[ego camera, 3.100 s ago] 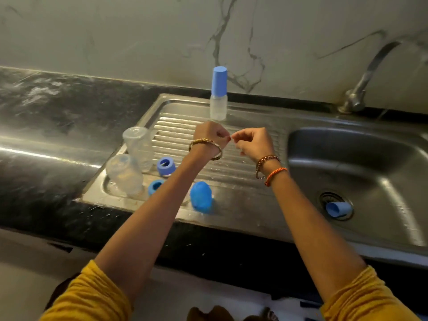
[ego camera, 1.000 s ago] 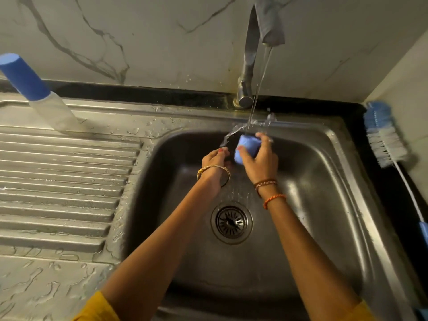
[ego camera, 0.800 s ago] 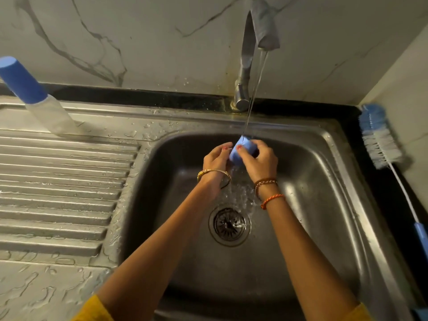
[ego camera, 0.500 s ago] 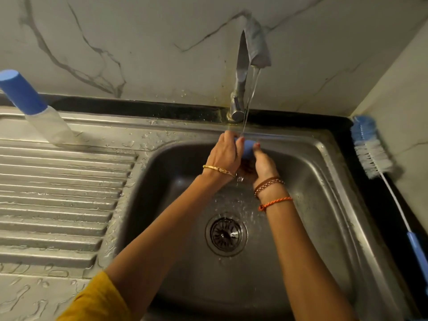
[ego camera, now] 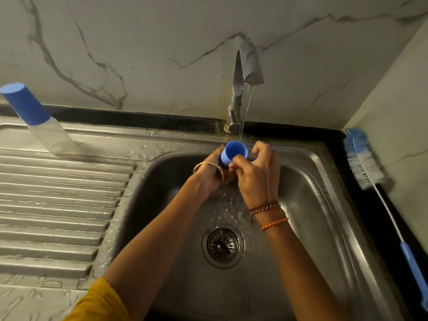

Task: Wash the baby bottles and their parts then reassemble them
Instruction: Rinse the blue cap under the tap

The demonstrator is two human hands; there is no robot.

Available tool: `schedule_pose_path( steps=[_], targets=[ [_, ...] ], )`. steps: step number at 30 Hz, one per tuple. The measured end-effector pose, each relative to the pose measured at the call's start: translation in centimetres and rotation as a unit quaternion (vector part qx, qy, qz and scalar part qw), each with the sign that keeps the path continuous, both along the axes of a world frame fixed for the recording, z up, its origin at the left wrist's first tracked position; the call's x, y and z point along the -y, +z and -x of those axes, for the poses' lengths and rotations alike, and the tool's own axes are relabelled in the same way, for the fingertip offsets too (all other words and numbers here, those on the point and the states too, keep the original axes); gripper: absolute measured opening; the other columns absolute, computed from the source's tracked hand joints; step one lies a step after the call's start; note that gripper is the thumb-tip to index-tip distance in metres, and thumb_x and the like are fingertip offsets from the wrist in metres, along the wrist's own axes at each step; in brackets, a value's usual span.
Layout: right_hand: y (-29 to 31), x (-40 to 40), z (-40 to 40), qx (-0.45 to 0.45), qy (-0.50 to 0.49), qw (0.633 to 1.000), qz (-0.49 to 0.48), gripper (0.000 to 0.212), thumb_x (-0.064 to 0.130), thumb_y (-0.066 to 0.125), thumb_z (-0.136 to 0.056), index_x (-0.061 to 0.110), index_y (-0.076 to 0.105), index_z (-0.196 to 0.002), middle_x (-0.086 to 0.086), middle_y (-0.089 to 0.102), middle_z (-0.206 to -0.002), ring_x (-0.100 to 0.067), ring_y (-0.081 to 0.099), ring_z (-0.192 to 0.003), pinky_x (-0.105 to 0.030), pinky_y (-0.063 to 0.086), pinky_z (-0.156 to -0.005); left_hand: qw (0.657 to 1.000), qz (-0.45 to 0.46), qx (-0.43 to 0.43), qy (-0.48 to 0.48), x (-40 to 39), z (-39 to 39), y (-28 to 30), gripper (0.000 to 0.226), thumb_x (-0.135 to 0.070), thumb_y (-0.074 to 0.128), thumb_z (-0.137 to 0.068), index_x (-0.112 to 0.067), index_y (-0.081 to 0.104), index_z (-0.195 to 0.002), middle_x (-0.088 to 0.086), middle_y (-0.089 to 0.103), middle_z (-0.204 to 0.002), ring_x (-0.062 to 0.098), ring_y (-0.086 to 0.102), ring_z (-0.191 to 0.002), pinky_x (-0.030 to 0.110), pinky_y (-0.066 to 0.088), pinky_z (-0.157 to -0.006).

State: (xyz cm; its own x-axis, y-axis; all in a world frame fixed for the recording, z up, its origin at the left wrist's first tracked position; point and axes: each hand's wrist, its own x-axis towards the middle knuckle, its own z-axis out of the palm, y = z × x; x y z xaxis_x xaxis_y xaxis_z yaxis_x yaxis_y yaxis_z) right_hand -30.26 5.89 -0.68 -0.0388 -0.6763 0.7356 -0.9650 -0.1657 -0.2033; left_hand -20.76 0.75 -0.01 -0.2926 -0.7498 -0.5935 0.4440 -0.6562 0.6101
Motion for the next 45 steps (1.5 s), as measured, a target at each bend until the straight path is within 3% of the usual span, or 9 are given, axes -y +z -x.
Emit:
schedule_pose_path(
  steps=[3,7,12,18,26,36,39,41,45],
  targets=[
    [-0.1,0.8,0.8,-0.091,-0.022,0.995,0.034,0.024,0.025,0.048,-0.076,0.015,0.068,-0.069,-0.007,0.066,-0.097,-0.025,0.041,-0.096,-0.035,0.046,-0.067,0.997,0.033,-0.062,0.007,0.1,0.0,0.0,0.055,-0.048,0.040,-0.094,-0.004,0.048,-0.126,0.014,0.062,-0.088,0.014,0.062,-0.048,0.023,0.055,-0.051],
    [-0.3,1.1,-0.1,-0.140,0.013,0.988,0.067,0.026,0.016,0.046,-0.079,0.014,0.072,-0.079,0.001,0.072,-0.089,-0.021,0.042,-0.102,-0.032,0.030,-0.077,0.988,0.091,-0.122,0.037,-0.3,0.3,0.5,0.034,-0.037,0.057,-0.083,-0.005,0.068,-0.088,0.008,0.067,-0.072,0.016,0.063,-0.064,0.025,0.051,-0.067],
    [-0.5,1.3,0.9,-0.190,0.082,0.973,0.103,0.026,0.020,0.048,-0.087,0.014,0.072,-0.083,0.001,0.072,-0.083,-0.018,0.046,-0.106,-0.035,0.029,-0.081,1.000,0.026,0.011,0.008,0.4,0.7,1.5,0.033,-0.026,0.043,-0.098,-0.003,0.054,-0.076,0.005,0.057,-0.041,0.012,0.055,-0.034,0.015,0.044,-0.036],
    [0.5,2.9,3.2,-0.246,0.220,0.938,0.109,0.026,0.024,0.046,-0.092,0.013,0.064,-0.076,-0.004,0.068,-0.071,-0.020,0.065,-0.068,-0.033,0.031,-0.072,0.995,-0.024,0.083,-0.058,1.1,0.6,1.0,0.023,-0.029,0.044,-0.096,-0.009,0.054,-0.100,0.008,0.051,-0.063,0.018,0.051,-0.052,0.024,0.044,-0.042],
    [1.3,2.9,-0.1,0.163,0.038,0.981,-0.101,0.029,0.025,0.053,-0.084,0.003,0.072,-0.084,-0.017,0.068,-0.066,-0.032,0.065,-0.062,-0.038,0.044,-0.073,0.990,0.093,0.005,0.105,-0.2,3.1,-0.6,0.039,-0.036,0.041,-0.095,-0.002,0.054,-0.109,0.010,0.058,-0.084,0.017,0.057,-0.073,0.028,0.049,-0.063],
    [-0.1,3.9,4.3,-0.217,0.243,0.935,0.137,0.026,0.021,0.035,-0.097,0.016,0.053,-0.078,-0.005,0.064,-0.063,-0.021,0.060,-0.060,-0.033,0.029,-0.068,0.997,-0.019,0.073,0.008,0.4,1.0,1.9,0.020,-0.024,0.047,-0.095,-0.005,0.052,-0.094,0.009,0.055,-0.069,0.017,0.053,-0.058,0.020,0.049,-0.045],
    [-1.1,3.5,2.4,-0.020,0.125,0.986,0.110,0.020,0.015,0.044,-0.085,0.013,0.051,-0.066,-0.007,0.060,-0.058,-0.021,0.053,-0.059,-0.032,0.024,-0.062,0.989,0.060,0.124,0.061,1.0,2.1,1.6,0.033,-0.031,0.045,-0.095,-0.004,0.049,-0.113,0.010,0.051,-0.084,0.021,0.052,-0.080,0.033,0.047,-0.081],
    [-1.6,3.0,0.7,0.163,0.062,0.982,0.068,0.031,0.015,0.044,-0.084,0.006,0.052,-0.055,-0.012,0.056,-0.052,-0.019,0.047,-0.051,-0.029,0.025,-0.057,0.959,0.153,0.227,0.078,0.5,2.8,0.8,0.026,-0.029,0.042,-0.097,-0.006,0.054,-0.091,0.006,0.049,-0.077,0.016,0.047,-0.072,0.027,0.041,-0.068],
    [-0.2,2.2,-1.8,0.504,-0.033,0.862,-0.040,0.036,0.009,0.048,-0.092,0.001,0.056,-0.058,-0.006,0.052,-0.052,-0.011,0.042,-0.050,-0.022,0.029,-0.052,0.861,0.342,0.348,0.142,-0.3,2.4,-1.2,0.047,-0.016,0.041,-0.098,-0.010,0.042,-0.051,-0.001,0.040,-0.051,0.009,0.035,-0.049,0.017,0.028,-0.047]
  ],
)
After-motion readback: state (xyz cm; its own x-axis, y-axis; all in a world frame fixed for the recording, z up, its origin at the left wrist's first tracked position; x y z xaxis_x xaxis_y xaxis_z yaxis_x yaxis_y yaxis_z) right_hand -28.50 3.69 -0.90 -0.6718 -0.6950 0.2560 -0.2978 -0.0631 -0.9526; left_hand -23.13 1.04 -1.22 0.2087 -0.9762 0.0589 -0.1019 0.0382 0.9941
